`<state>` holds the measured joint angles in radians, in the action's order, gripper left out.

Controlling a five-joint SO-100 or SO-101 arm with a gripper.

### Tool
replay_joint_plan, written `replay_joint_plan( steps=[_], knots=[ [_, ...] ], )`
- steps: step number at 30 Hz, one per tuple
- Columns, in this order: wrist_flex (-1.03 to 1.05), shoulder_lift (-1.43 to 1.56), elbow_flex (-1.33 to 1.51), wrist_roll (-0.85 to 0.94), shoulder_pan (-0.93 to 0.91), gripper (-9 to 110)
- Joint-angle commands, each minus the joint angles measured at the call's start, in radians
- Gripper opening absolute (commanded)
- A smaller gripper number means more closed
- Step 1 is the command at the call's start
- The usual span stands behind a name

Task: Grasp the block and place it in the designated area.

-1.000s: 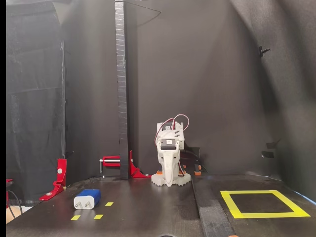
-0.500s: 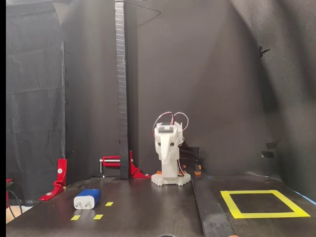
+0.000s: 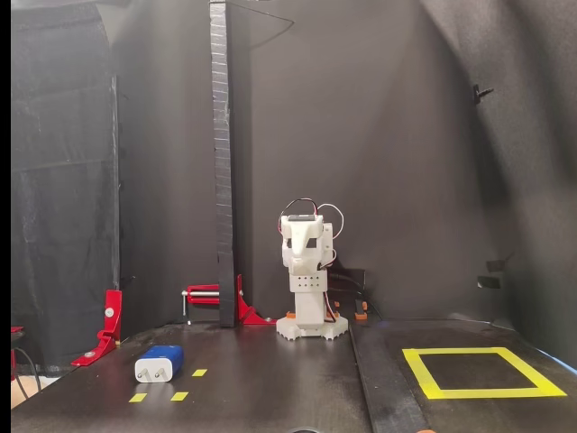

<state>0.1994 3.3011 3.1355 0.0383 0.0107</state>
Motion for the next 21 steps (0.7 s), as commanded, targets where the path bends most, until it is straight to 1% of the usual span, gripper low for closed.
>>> replay_joint_plan(
  steps=[1, 13, 21],
  knots=[
    [0.0, 0.005, 0.006, 0.006, -0.031, 0],
    [0.002, -0.011, 0.006, 0.017, -0.31, 0],
    [0.074, -0.017, 0.006, 0.051, -0.531, 0]
  ],
)
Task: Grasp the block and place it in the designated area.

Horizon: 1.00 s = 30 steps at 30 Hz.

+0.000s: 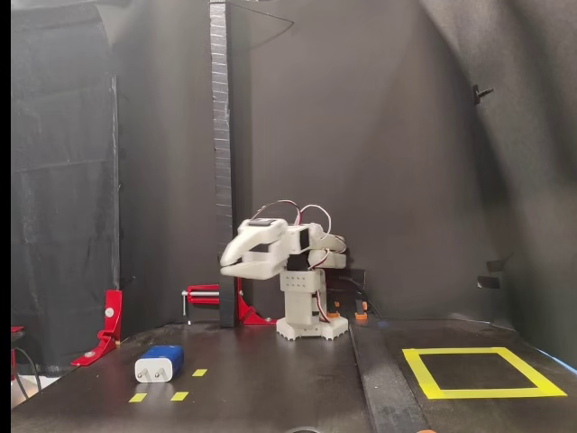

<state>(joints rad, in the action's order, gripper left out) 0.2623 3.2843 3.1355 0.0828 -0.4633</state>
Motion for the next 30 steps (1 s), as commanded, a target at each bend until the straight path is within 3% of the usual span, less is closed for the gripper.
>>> replay_joint_plan(
  steps=[1, 15, 24, 30],
  knots=[
    [0.014, 0.0, 0.006, 0.011, -0.083, 0],
    [-0.063, 0.0, 0.006, 0.025, -0.36, 0],
    [-0.075, -0.011, 0.003, 0.026, -0.368, 0],
    [-0.075, -0.242, -0.158, 0.026, -0.368, 0]
  ],
)
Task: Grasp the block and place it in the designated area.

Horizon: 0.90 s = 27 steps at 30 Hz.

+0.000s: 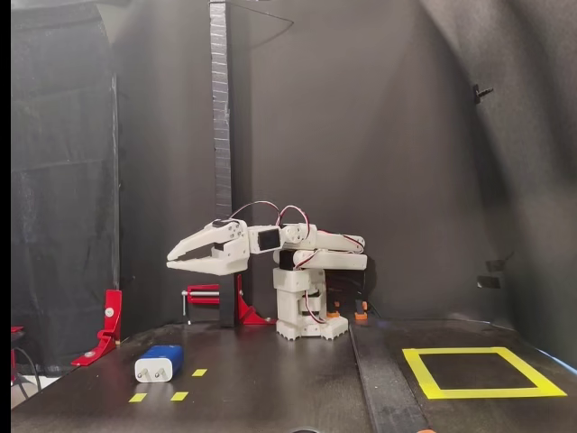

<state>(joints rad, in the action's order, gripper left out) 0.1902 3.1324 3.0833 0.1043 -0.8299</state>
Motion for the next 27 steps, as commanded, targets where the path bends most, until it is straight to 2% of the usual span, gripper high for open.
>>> replay_joint_plan(
  steps=[1, 10, 19, 27],
  knots=[
    [0.002, -0.141, -0.147, 0.003, -0.002, 0],
    [0.124, -0.591, -0.588, -0.005, 0.003, 0],
    [0.442, -0.991, -1.023, -0.005, 0.002, 0],
    [0.727, -1.227, -1.293, 0.011, 0.002, 0]
  ],
)
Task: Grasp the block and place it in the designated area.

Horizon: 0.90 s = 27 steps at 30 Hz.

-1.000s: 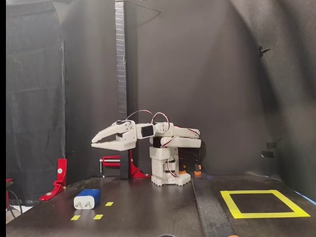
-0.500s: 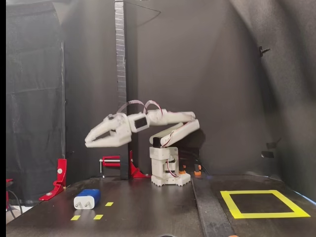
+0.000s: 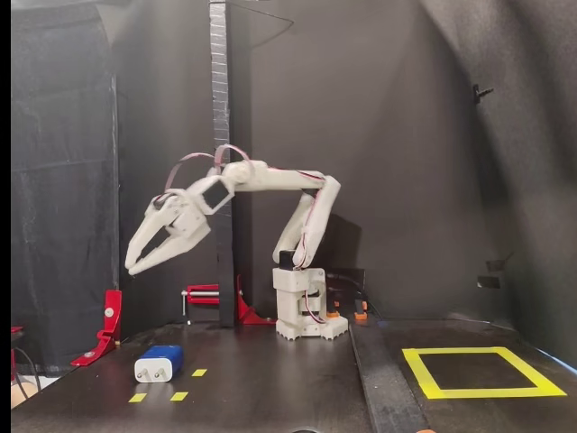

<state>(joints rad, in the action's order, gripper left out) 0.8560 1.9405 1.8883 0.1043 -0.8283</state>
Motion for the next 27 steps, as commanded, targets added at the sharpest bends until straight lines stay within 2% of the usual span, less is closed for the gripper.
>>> replay_joint_plan(
  steps=[1, 12, 27],
  knots=[
    [0.084, -0.052, -0.121, 0.011, -0.002, 0],
    [0.368, -0.221, -0.296, 0.109, -0.021, 0],
    [0.499, -0.38, -0.422, 0.193, -0.063, 0]
  ],
)
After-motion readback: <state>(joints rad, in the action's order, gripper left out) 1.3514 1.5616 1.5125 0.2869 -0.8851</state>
